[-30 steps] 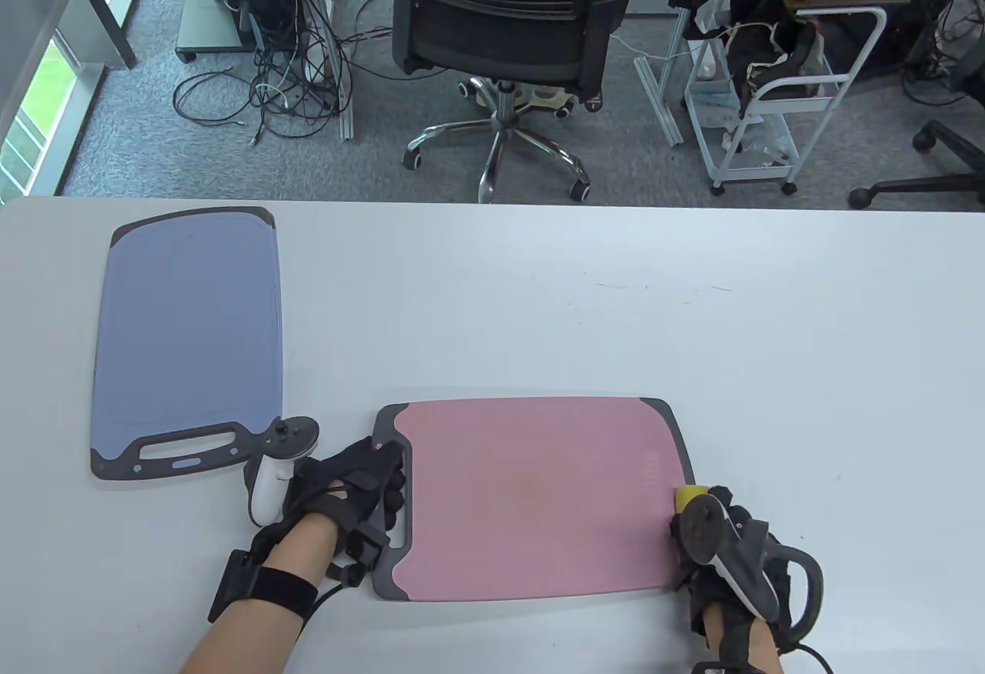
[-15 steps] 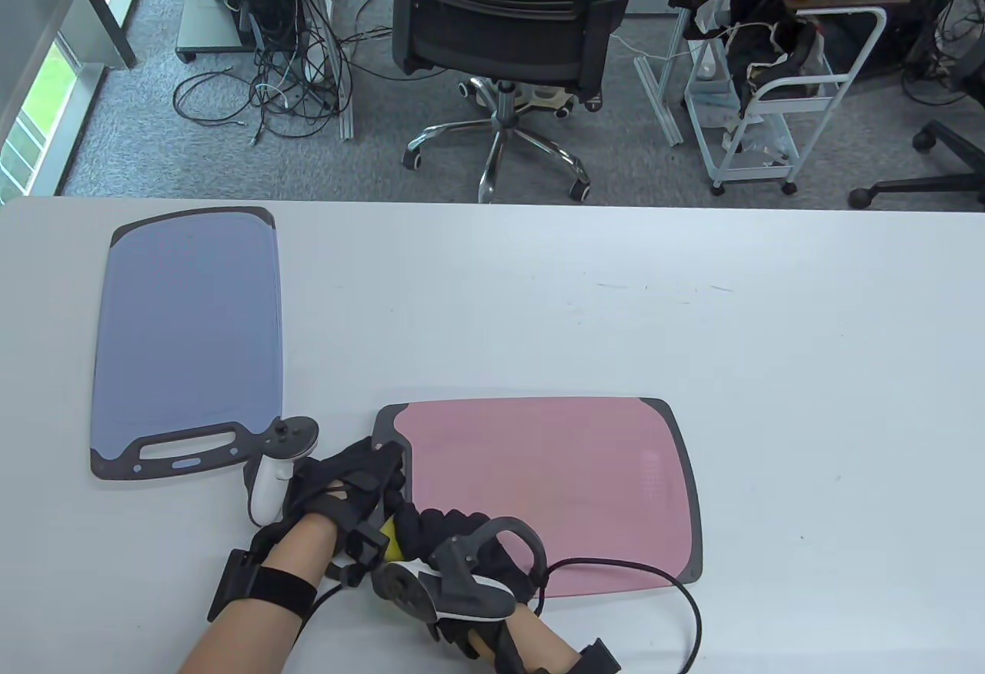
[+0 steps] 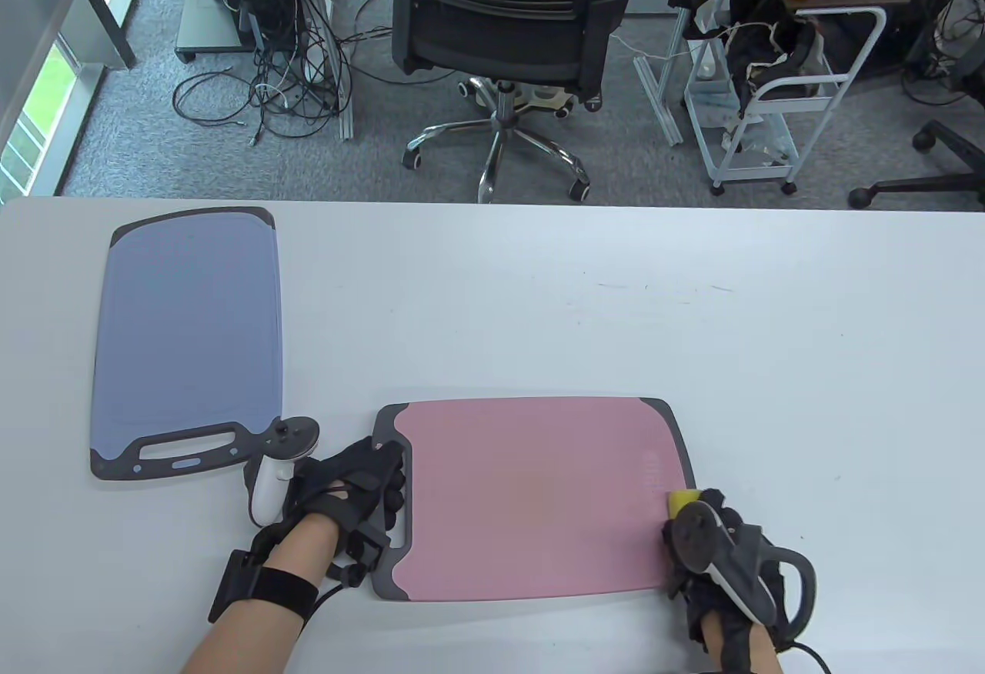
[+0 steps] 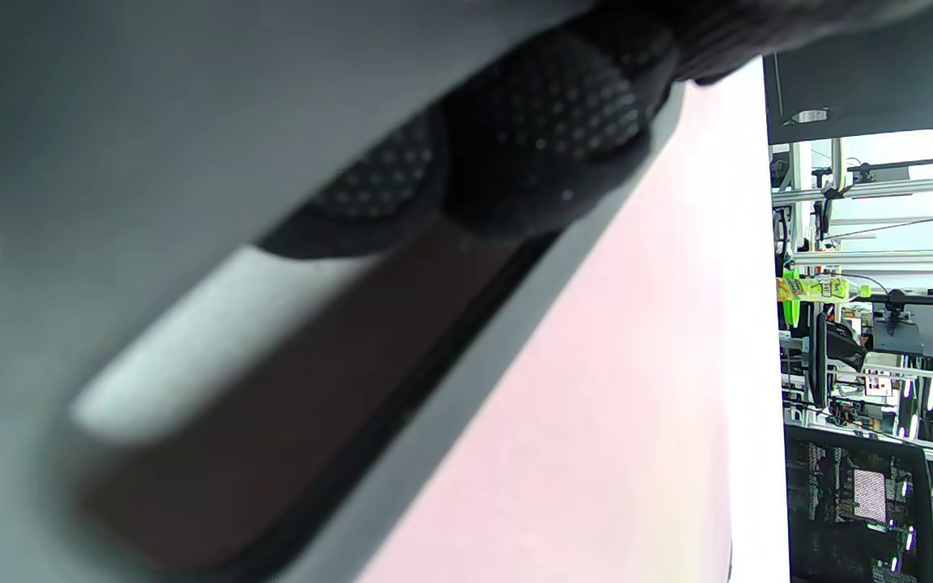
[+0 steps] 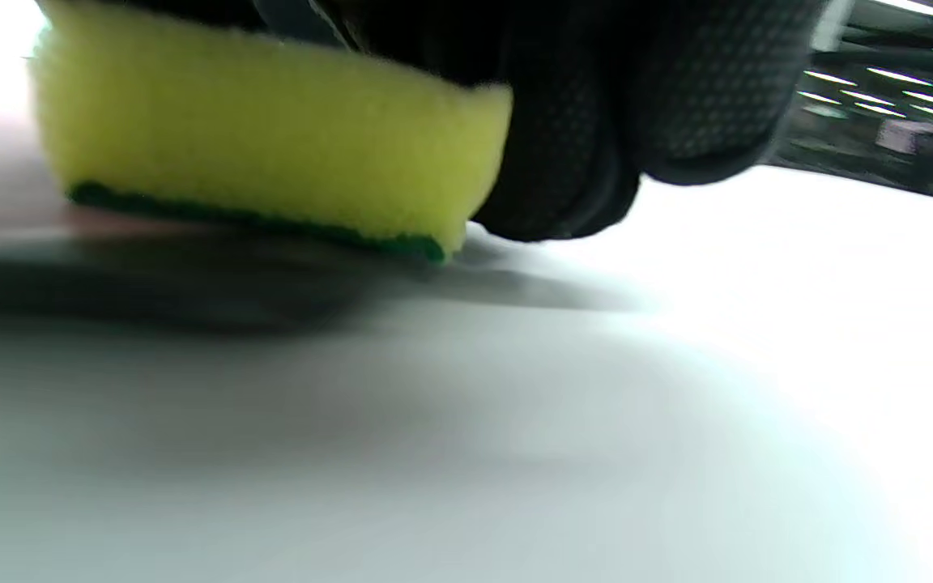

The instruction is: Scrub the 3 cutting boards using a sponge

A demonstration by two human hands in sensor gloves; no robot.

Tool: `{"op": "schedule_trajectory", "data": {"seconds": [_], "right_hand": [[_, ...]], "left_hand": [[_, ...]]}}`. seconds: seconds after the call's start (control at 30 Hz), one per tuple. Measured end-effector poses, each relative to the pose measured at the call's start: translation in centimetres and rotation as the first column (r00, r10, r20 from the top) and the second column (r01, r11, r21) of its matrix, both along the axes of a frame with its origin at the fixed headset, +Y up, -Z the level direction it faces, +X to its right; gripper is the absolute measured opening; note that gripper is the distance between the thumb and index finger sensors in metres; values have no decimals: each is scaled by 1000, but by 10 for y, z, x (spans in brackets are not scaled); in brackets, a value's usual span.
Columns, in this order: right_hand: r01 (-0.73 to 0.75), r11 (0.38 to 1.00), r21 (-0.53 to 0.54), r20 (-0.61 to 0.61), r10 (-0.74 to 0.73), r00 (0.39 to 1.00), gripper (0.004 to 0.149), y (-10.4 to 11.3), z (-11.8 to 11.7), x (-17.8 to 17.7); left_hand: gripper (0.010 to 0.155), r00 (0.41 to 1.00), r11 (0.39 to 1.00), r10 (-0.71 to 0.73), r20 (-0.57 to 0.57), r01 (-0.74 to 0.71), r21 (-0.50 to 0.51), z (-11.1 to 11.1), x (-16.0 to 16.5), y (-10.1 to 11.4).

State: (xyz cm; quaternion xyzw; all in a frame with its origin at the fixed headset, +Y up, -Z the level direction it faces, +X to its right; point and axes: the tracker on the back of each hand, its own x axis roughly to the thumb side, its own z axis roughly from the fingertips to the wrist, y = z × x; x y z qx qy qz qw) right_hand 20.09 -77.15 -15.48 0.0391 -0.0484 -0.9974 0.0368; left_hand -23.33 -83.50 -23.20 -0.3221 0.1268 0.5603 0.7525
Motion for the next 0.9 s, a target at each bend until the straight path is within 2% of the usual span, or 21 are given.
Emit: {"op": "schedule_trajectory", "data": {"seconds": [0.03, 0.1, 0.17, 0.23, 0.3, 0.33, 0.37, 0.43, 0.5, 0.57, 0.63, 0.67, 0.7, 0.77, 0.83, 0.9], "right_hand": [[23, 1000, 5, -127, -22, 992, 72, 1, -3, -31], [75, 997, 18, -284, -67, 956, 72, 5, -3, -90], [90, 996, 4, -438, -79, 895, 73, 7, 2, -151], [48, 999, 11, -595, -32, 803, 73, 12, 12, -213], [80, 997, 0, -676, -60, 734, 72, 15, 20, -248], [91, 996, -16, -690, -77, 720, 72, 16, 22, -259], [80, 997, -11, -679, -66, 732, 72, 16, 22, -262], [34, 999, 7, -677, -20, 736, 71, 17, 18, -252], [23, 1000, 21, -590, -7, 807, 71, 15, 12, -219], [-50, 999, 21, -493, 54, 869, 71, 12, 8, -172], [-64, 998, 21, -326, 68, 943, 71, 6, 6, -99], [-46, 999, 14, -249, 48, 967, 71, 4, 7, -74], [-13, 1000, 6, -112, 13, 994, 71, 0, 10, -35], [9, 1000, -18, 72, -8, 997, 71, -2, 15, 15], [10, 999, -45, 145, -4, 989, 71, -3, 18, 36], [29, 1000, -11, 111, -27, 993, 72, -4, 16, 24]], "left_hand": [[54, 1000, 1000, -3, -1, 3, 3, 0, 0, 0], [54, 1000, 1000, -8, -3, 8, 7, 0, 0, 0], [54, 1000, 1000, -10, -4, 10, 9, 0, 0, 0], [54, 1000, 1000, -14, -9, 14, 12, 0, 0, 0], [53, 1000, 1000, -14, -10, 14, 13, 0, 0, 0], [53, 1000, 1000, -4, -7, 4, 8, 0, 0, 0], [53, 1000, 1000, 2, -9, -2, 3, 0, 0, 0], [53, 1000, 1000, 4, -10, -4, 1, 0, 0, -1], [53, 1000, 1000, -1, -11, 1, 6, 0, 0, -1], [53, 1000, 1000, 0, -10, 0, 5, 0, -1, -1], [54, 1000, 1000, 0, -8, 0, 5, 0, 0, -1], [54, 1000, 1000, -3, -8, 3, 7, 1, 0, -1], [54, 1000, 1000, -9, -9, 9, 11, 1, 0, -1], [54, 1000, 1000, -14, -9, 14, 14, 1, 0, -1], [54, 1000, 1000, -11, -7, 11, 11, 0, 0, -1], [54, 1000, 1000, -13, -7, 13, 13, 1, 0, -1]]}}
